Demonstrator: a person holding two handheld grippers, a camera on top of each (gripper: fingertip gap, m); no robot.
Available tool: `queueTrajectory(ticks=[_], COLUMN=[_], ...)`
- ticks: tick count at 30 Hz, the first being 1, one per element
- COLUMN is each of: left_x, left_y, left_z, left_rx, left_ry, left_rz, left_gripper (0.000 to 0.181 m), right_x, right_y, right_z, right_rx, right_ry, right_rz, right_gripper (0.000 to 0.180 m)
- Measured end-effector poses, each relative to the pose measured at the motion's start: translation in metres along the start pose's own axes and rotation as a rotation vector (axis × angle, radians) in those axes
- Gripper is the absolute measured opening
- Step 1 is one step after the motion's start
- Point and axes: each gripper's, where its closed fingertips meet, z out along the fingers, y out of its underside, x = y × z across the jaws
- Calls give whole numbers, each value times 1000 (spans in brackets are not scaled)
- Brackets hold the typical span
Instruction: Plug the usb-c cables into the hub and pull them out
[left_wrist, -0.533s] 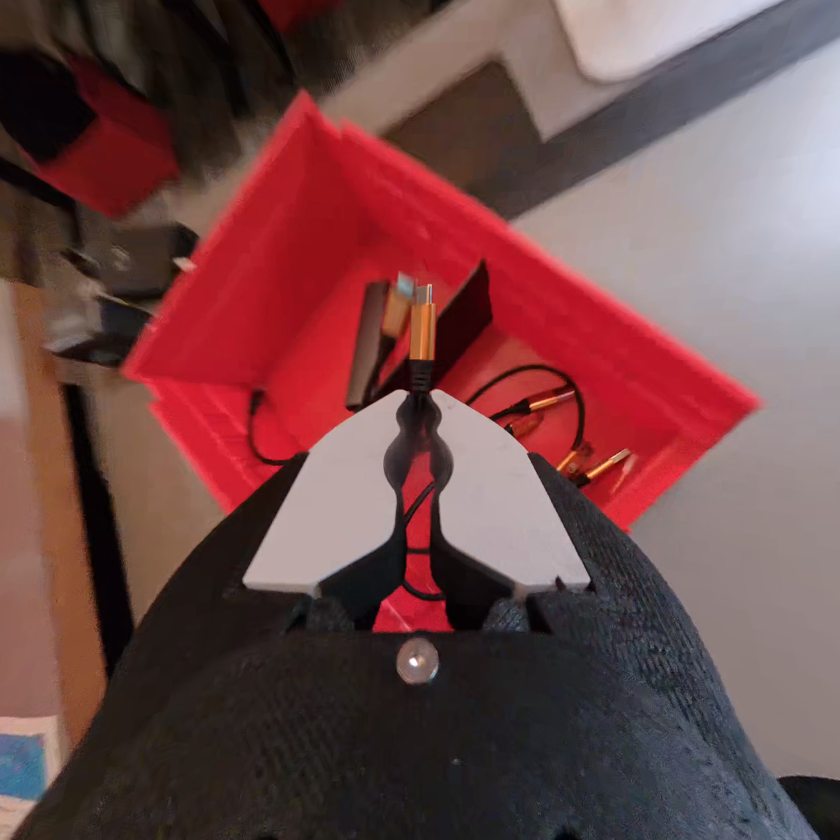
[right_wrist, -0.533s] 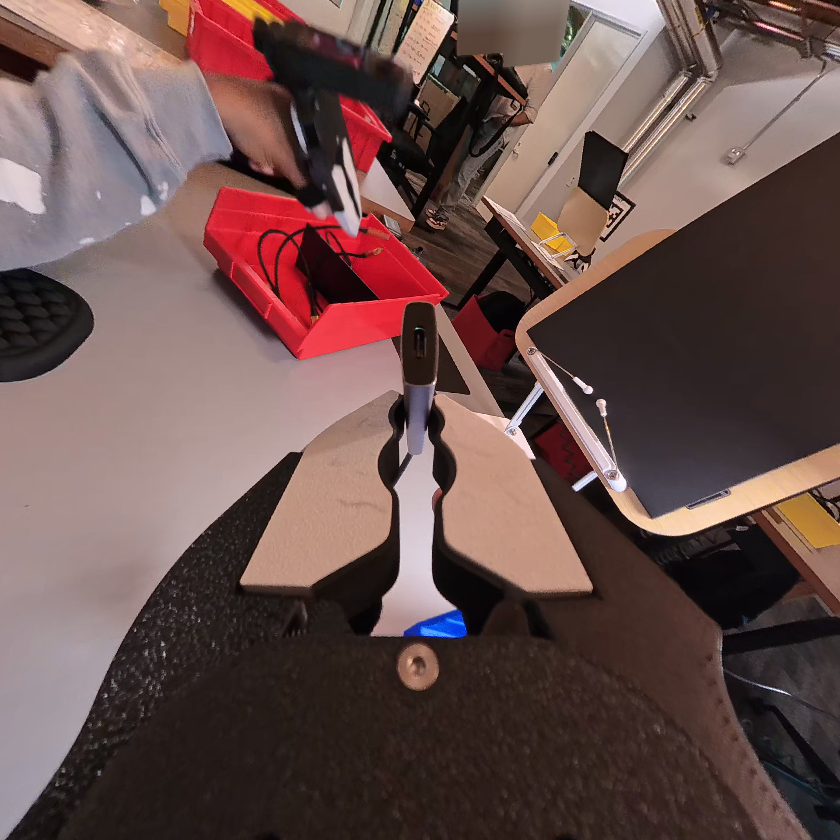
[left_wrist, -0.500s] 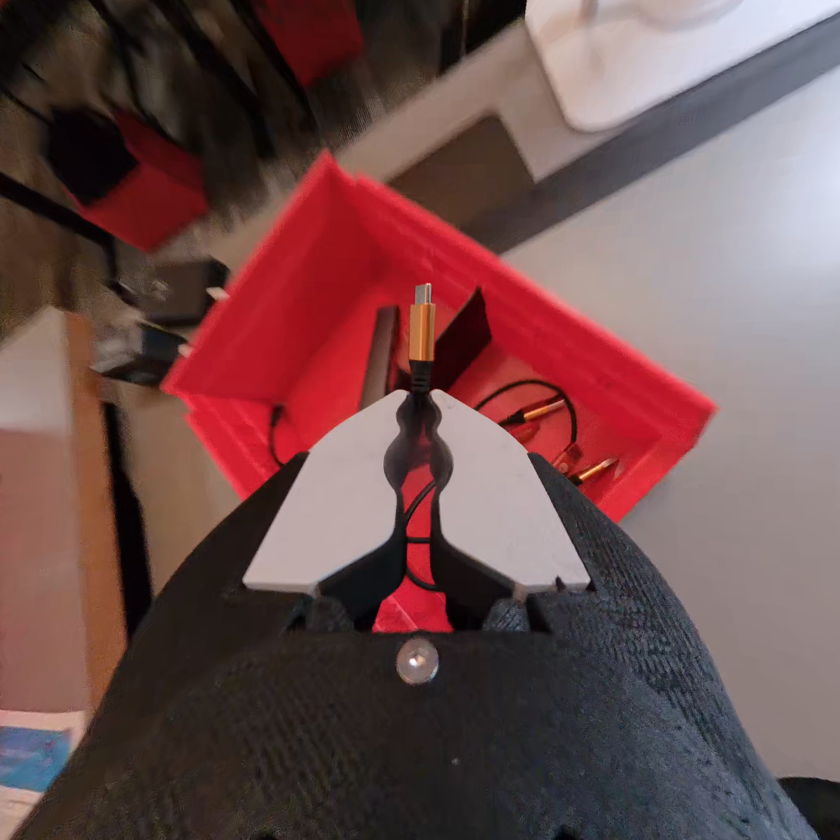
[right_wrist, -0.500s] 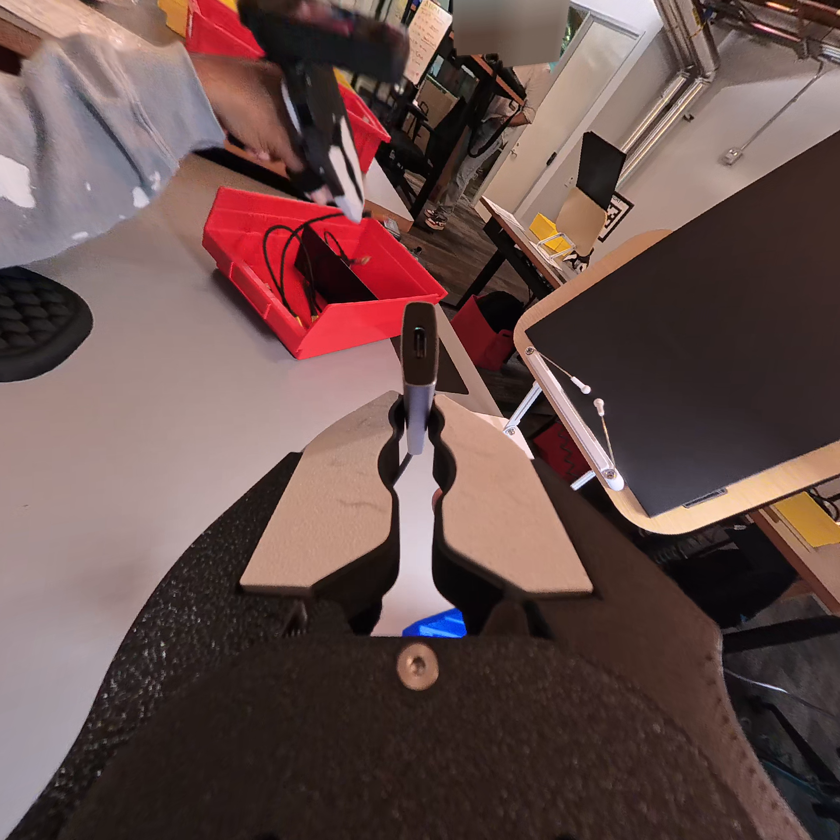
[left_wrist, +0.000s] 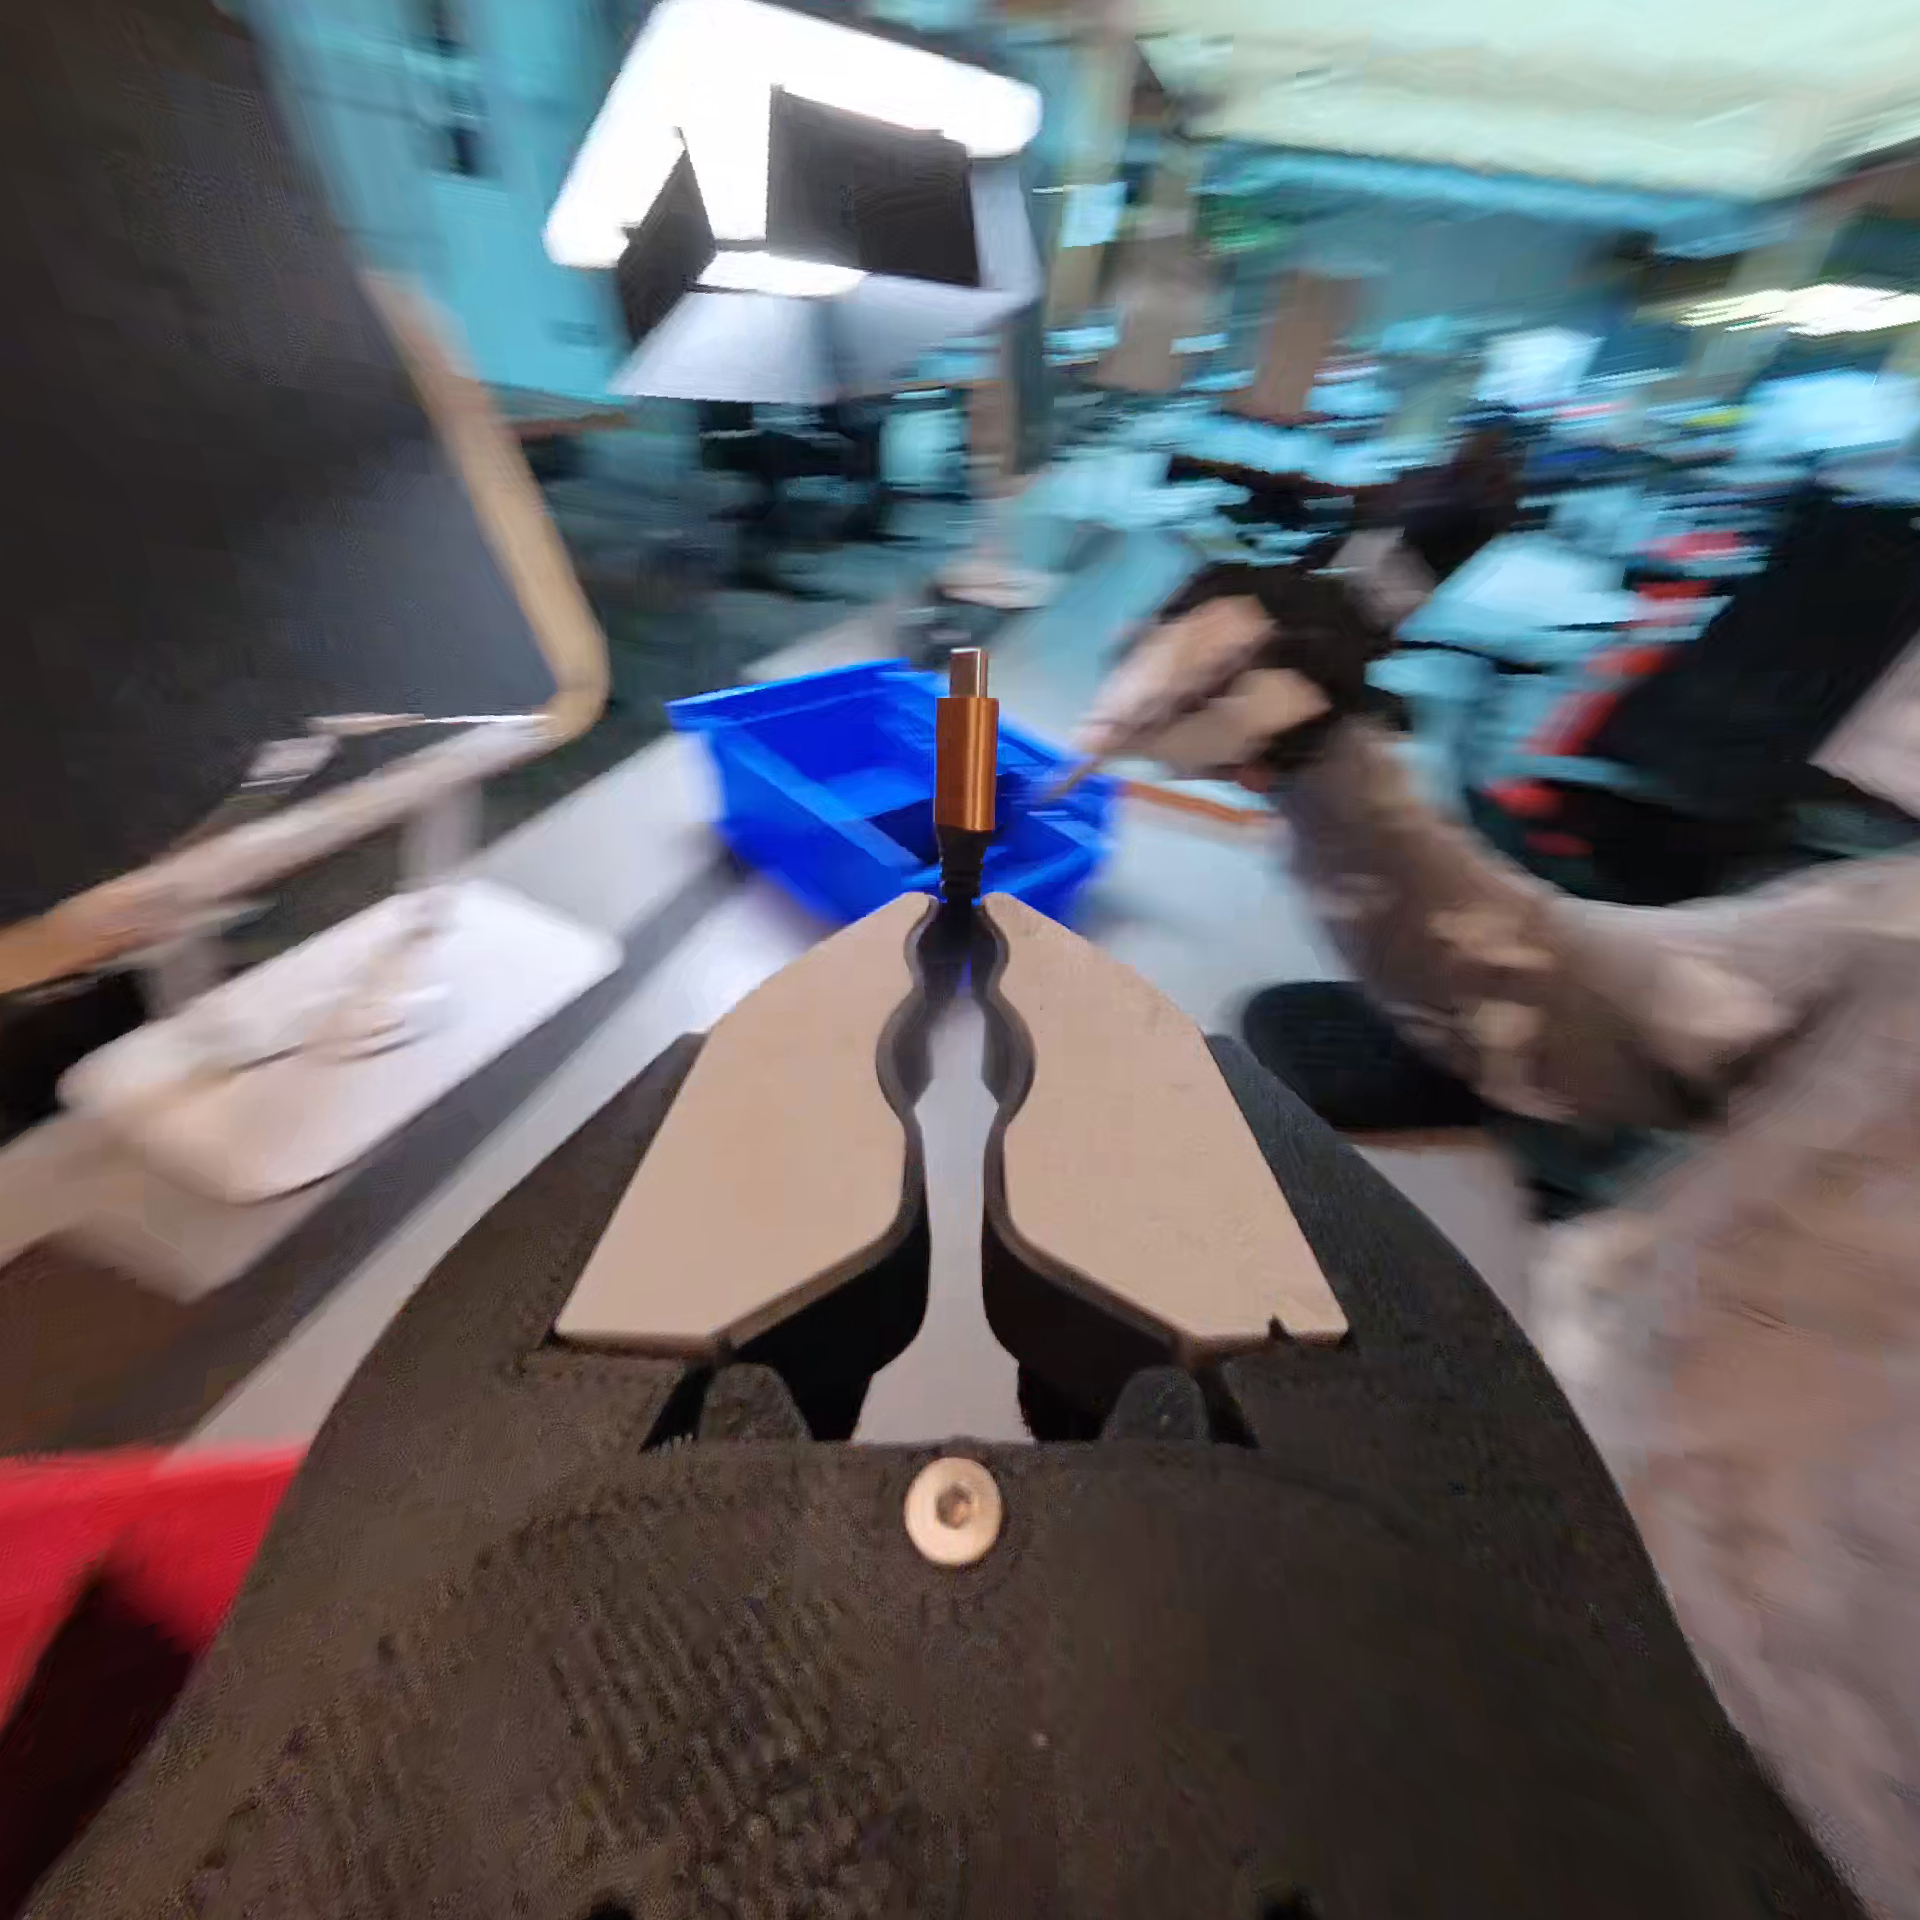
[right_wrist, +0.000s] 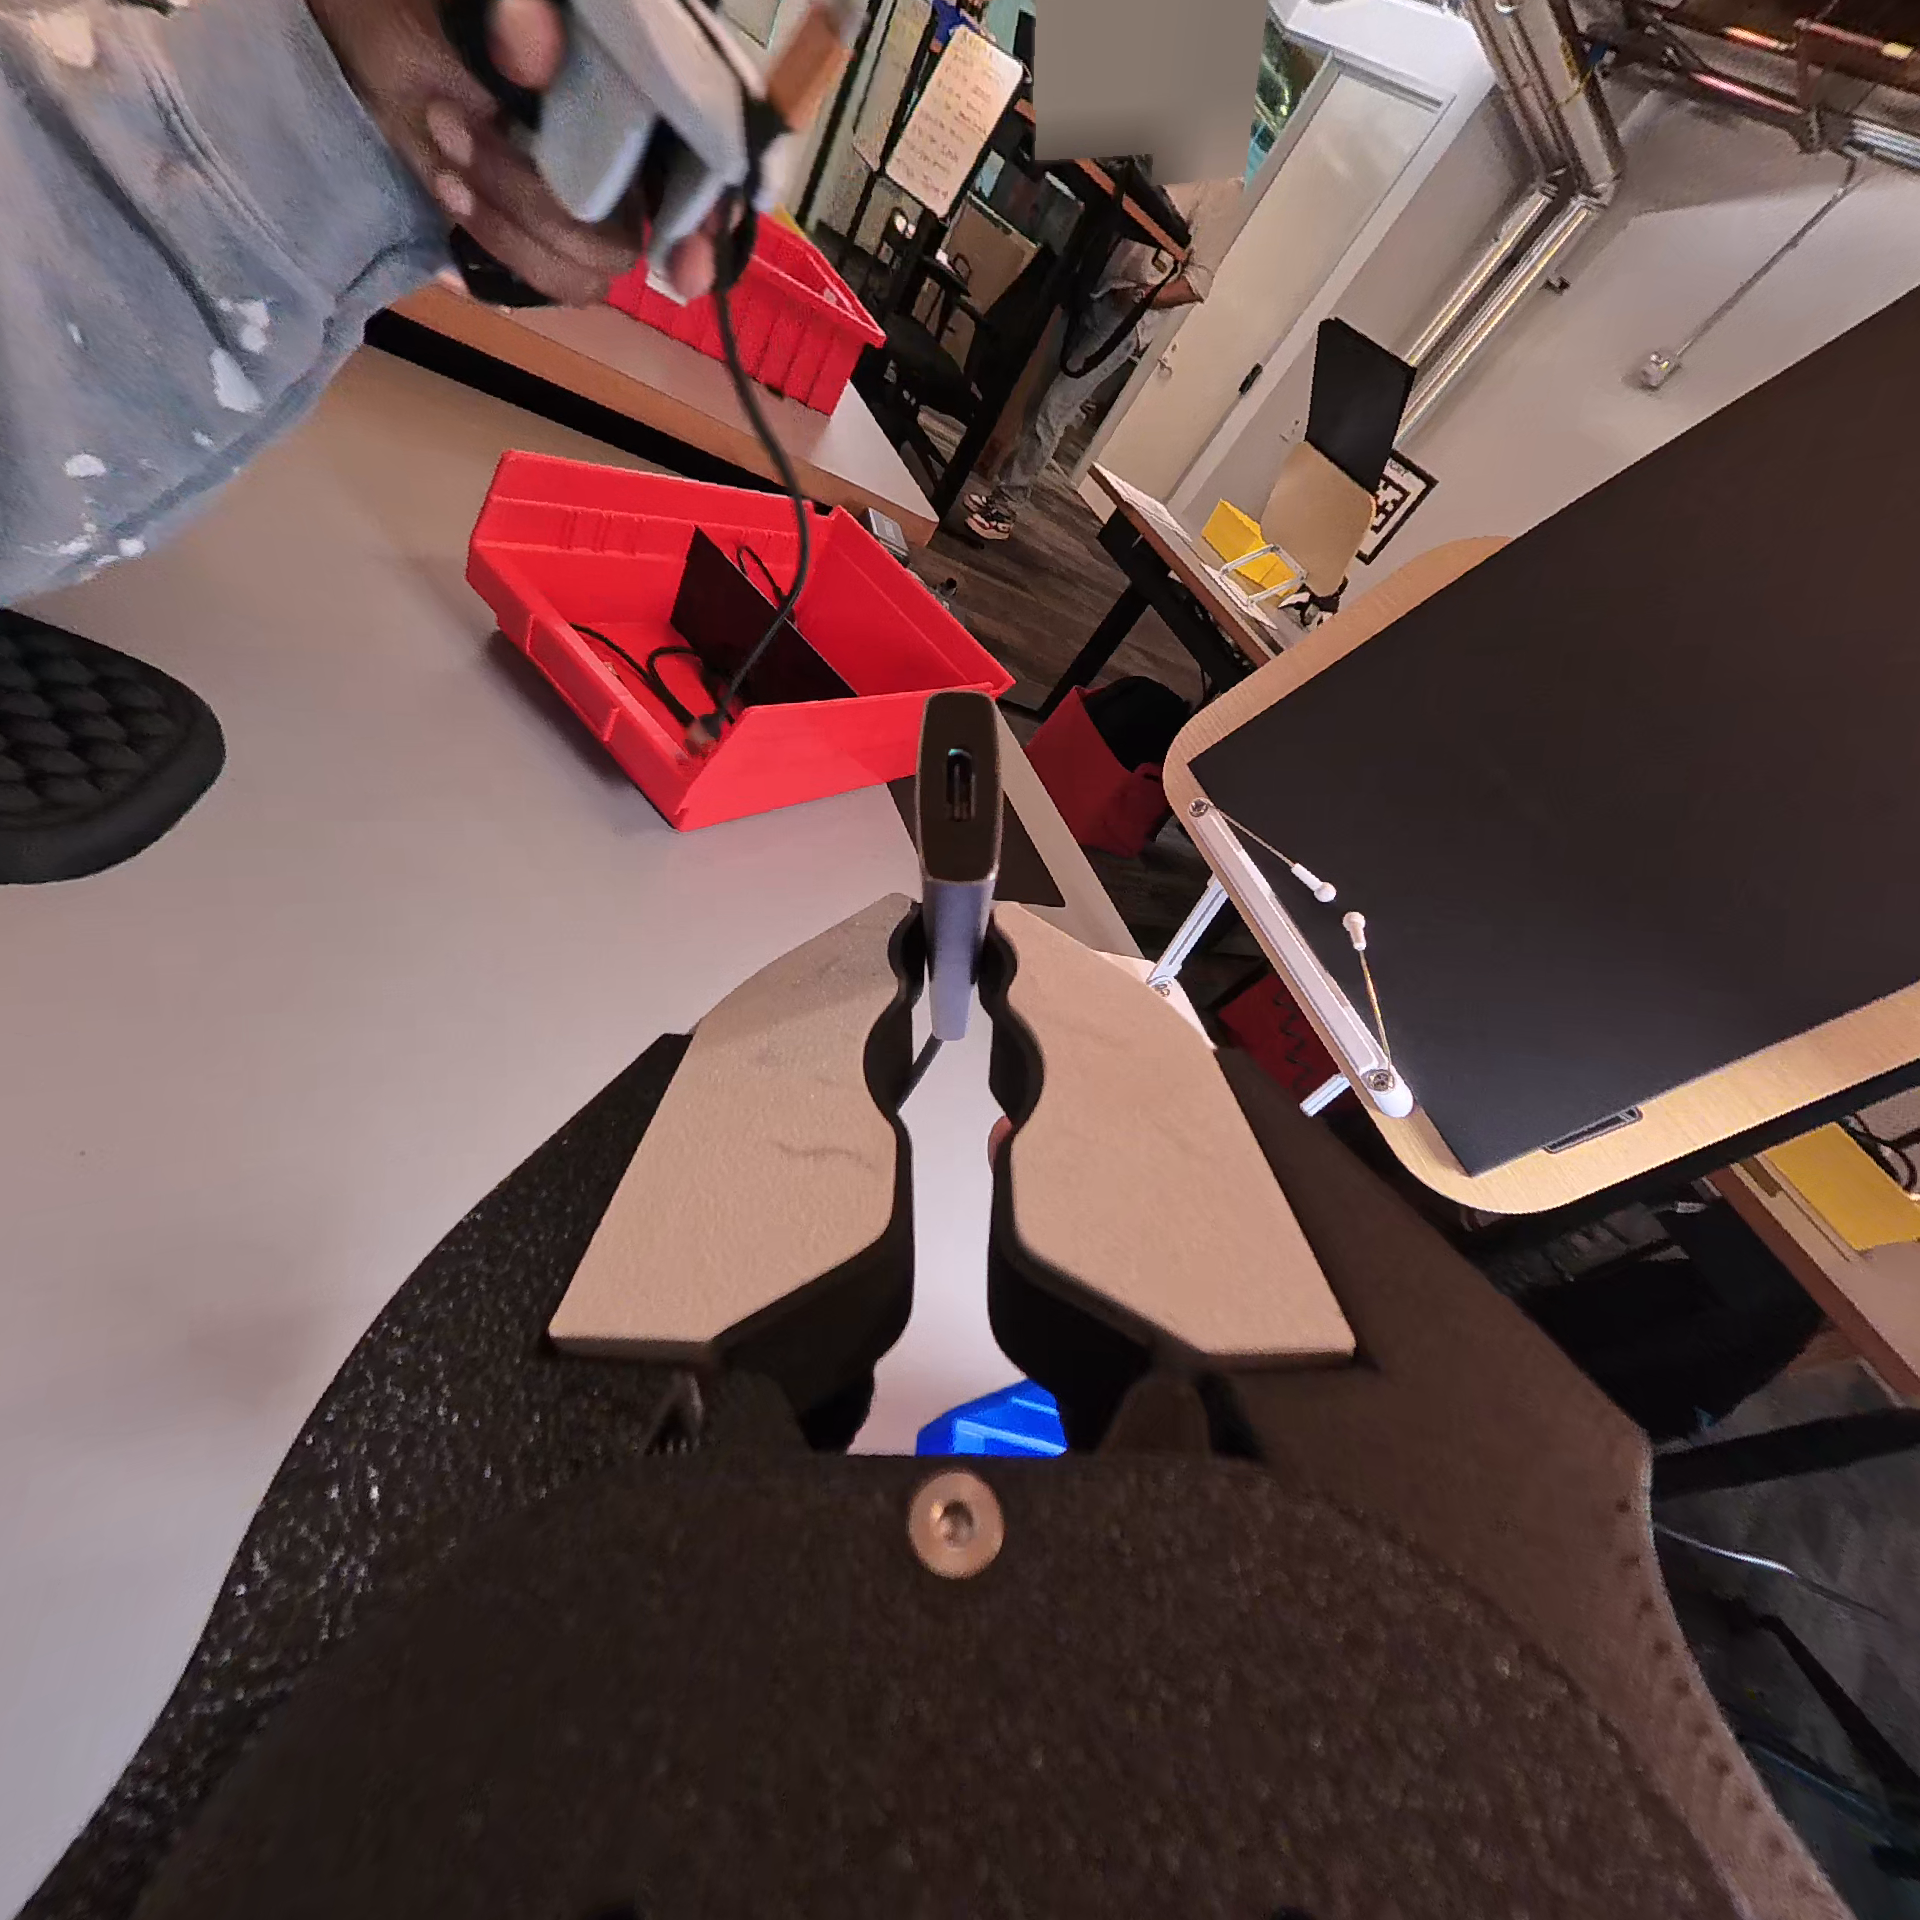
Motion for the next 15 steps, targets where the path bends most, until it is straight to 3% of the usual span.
queueTrajectory(ticks=[2,6,11,15], left_x=[27,34,19,-3], left_y=[16,81,175,230], left_z=[20,76,143,177], left_rx=[-83,-344,-617,-720], left_ry=[185,361,378,237], left_rz=[1,-82,-250,-255], left_gripper=[4,4,4,5], right_x=[0,-4,-11,-17], right_y=[1,2,11,29], right_z=[-1,0,-1,0], right_rx=[4,-11,-59,-127], right_ry=[-7,-21,-73,-130], right_rz=[10,6,7,37], right_gripper=[9,9,9,9])
